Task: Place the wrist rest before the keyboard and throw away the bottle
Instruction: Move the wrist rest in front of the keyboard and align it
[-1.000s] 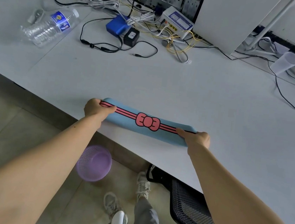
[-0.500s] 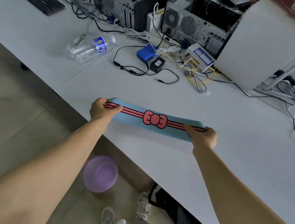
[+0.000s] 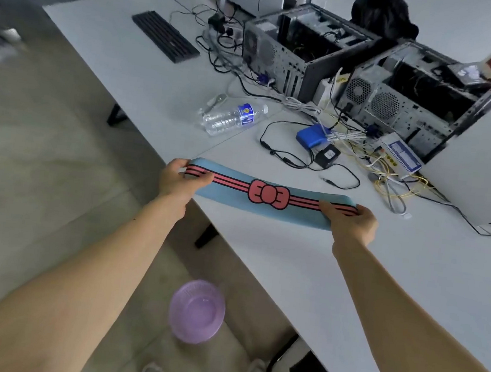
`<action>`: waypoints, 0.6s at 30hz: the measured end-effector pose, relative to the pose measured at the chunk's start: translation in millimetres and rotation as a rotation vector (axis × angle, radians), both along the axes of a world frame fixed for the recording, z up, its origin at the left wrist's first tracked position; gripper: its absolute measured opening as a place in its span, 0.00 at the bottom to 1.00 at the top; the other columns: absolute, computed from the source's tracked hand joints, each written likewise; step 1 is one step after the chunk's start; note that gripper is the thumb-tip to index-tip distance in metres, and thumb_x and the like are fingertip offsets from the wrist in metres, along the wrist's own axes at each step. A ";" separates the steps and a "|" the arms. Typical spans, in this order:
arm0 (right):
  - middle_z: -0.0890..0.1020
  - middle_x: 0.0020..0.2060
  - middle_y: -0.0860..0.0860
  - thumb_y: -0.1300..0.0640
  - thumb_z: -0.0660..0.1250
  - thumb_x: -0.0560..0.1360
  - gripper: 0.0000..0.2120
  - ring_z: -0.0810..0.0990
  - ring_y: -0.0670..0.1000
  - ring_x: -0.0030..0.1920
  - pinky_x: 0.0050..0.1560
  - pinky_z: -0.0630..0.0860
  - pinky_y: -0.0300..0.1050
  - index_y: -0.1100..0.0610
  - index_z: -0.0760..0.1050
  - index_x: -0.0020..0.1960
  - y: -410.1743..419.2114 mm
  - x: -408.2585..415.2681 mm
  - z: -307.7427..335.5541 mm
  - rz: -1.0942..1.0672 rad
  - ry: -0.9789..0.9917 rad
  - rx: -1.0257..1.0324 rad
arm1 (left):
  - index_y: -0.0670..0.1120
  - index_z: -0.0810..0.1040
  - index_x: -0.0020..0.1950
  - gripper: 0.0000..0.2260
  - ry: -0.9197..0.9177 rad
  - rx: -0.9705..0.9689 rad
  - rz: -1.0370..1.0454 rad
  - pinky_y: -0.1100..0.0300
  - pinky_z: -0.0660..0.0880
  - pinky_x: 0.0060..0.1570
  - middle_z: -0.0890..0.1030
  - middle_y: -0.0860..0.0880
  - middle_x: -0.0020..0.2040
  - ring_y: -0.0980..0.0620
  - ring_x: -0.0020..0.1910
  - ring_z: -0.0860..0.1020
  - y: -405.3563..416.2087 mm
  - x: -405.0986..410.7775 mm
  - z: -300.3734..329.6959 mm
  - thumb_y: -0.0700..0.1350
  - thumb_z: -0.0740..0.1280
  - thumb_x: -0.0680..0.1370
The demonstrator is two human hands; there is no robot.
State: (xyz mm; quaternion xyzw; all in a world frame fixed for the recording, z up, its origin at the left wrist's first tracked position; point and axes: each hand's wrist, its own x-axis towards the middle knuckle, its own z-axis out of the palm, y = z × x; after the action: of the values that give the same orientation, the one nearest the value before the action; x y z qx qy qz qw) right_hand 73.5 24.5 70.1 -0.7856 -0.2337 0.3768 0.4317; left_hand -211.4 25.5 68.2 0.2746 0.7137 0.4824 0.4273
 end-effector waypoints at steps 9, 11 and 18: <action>0.81 0.52 0.52 0.55 0.82 0.61 0.34 0.78 0.53 0.48 0.49 0.77 0.45 0.58 0.75 0.64 5.0 -125.2 21.8 -0.023 0.038 0.077 | 0.41 0.78 0.55 0.20 0.073 0.022 -0.068 0.48 0.79 0.56 0.83 0.45 0.51 0.46 0.53 0.82 9.4 -130.6 22.2 0.40 0.79 0.66; 0.81 0.53 0.53 0.55 0.82 0.61 0.34 0.79 0.53 0.48 0.47 0.76 0.43 0.58 0.75 0.64 7.6 -148.9 23.6 -0.022 0.042 0.082 | 0.41 0.78 0.54 0.19 0.073 0.035 -0.083 0.50 0.79 0.55 0.82 0.47 0.48 0.48 0.49 0.81 11.6 -154.7 28.3 0.39 0.79 0.66; 0.79 0.52 0.51 0.56 0.82 0.61 0.34 0.78 0.53 0.48 0.48 0.75 0.43 0.57 0.74 0.64 34.8 -216.2 36.2 -0.020 0.038 0.105 | 0.41 0.77 0.57 0.22 0.036 0.035 -0.089 0.47 0.77 0.60 0.83 0.47 0.51 0.46 0.55 0.81 31.2 -223.3 34.8 0.38 0.79 0.65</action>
State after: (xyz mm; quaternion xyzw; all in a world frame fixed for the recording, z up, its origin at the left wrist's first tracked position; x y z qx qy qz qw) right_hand -142.7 59.4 106.2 -0.7570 -0.2368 0.3744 0.4803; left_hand -434.7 56.7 103.0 0.3220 0.6999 0.4702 0.4305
